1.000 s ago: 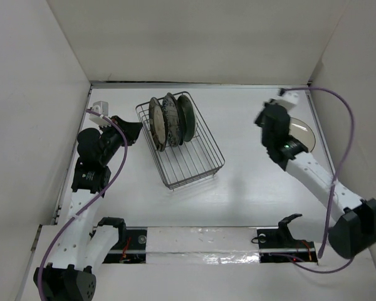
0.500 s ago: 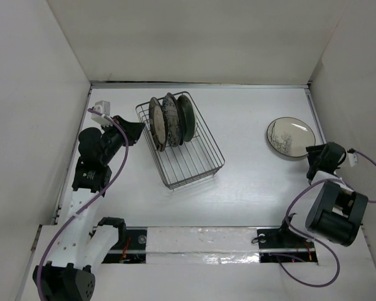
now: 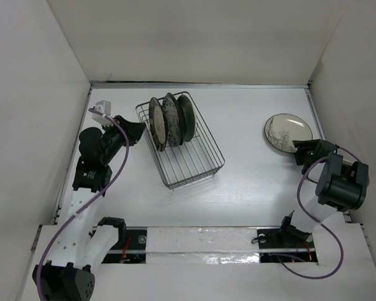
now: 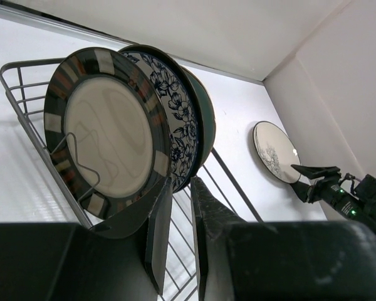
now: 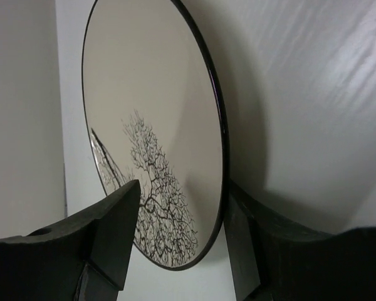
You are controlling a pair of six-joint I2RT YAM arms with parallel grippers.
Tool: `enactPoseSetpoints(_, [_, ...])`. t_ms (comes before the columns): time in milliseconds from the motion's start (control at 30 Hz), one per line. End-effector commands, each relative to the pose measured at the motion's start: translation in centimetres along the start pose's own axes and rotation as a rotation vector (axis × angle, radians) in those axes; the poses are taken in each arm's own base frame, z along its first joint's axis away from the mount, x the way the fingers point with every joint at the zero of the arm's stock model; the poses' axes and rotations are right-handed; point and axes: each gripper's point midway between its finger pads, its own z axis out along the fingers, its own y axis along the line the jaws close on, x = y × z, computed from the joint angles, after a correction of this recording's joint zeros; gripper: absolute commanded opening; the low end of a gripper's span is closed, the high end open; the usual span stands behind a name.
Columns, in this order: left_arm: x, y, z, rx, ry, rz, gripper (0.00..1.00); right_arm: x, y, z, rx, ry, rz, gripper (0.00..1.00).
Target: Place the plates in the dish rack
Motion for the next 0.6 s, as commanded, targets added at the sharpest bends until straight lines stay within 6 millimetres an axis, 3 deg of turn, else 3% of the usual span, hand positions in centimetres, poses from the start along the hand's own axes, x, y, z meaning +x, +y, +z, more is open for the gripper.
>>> enactPoseSetpoints(0, [-1.6, -1.2, -0.4, 0.035, -0.054, 0.038, 0.16, 0.9, 2.4, 0.6, -0.088, 0.037, 0.02, 0.58])
enactPoseSetpoints(67, [-1.5, -1.2, -0.3, 0.037, -0.05, 0.037, 0.16, 0.8, 2.7, 1.0, -0.084, 0.025, 0.026, 0.55])
enactPoseSetpoints(100, [-1.5, -1.3, -0.4, 0.039, -0.053, 0.037, 0.16, 1.0, 2.9, 1.1, -0.091, 0.025, 0.022, 0.44])
enactPoseSetpoints(167, [-1.7, -1.2, -0.5, 0.034, -0.059, 0.042, 0.16, 0.7, 3.0, 1.2, -0.09, 0.01, 0.03, 0.32])
enactPoseSetpoints(200, [-1.8, -1.2, -0.5, 0.03, -0.061, 0.044, 0.16, 0.7, 3.1, 1.2, -0.096, 0.011, 0.031, 0.17])
enactPoseSetpoints(267, [-1.6, -1.1, -0.3, 0.03, -0.053, 0.04, 0.16, 0.7, 3.1, 1.3, -0.096, 0.009, 0.037, 0.0])
enactPoseSetpoints(400, [-1.7, -1.1, -0.4, 0.029, -0.06, 0.042, 0.16, 1.6, 4.1, 0.7, -0.111, -0.016, -0.025, 0.0])
enactPoseSetpoints(467, [-1.6, -1.0, -0.2, 0.027, -0.054, 0.038, 0.16, 0.6, 4.9, -0.1, -0.109, -0.096, -0.079, 0.0])
enactPoseSetpoints(500, [-1.4, -1.0, -0.1, 0.032, -0.044, 0.033, 0.16, -0.3, 7.2, -1.4, -0.156, -0.141, -0.111, 0.0])
enactPoseSetpoints(533, [-1.2, -1.0, -0.1, 0.034, -0.041, 0.031, 0.16, 0.4, 8.0, -2.1, -0.158, -0.137, -0.147, 0.0])
enactPoseSetpoints(567, [-1.2, -1.0, -0.1, 0.036, -0.043, 0.032, 0.16, -0.6, 8.7, -2.7, -0.152, -0.203, -0.194, 0.0])
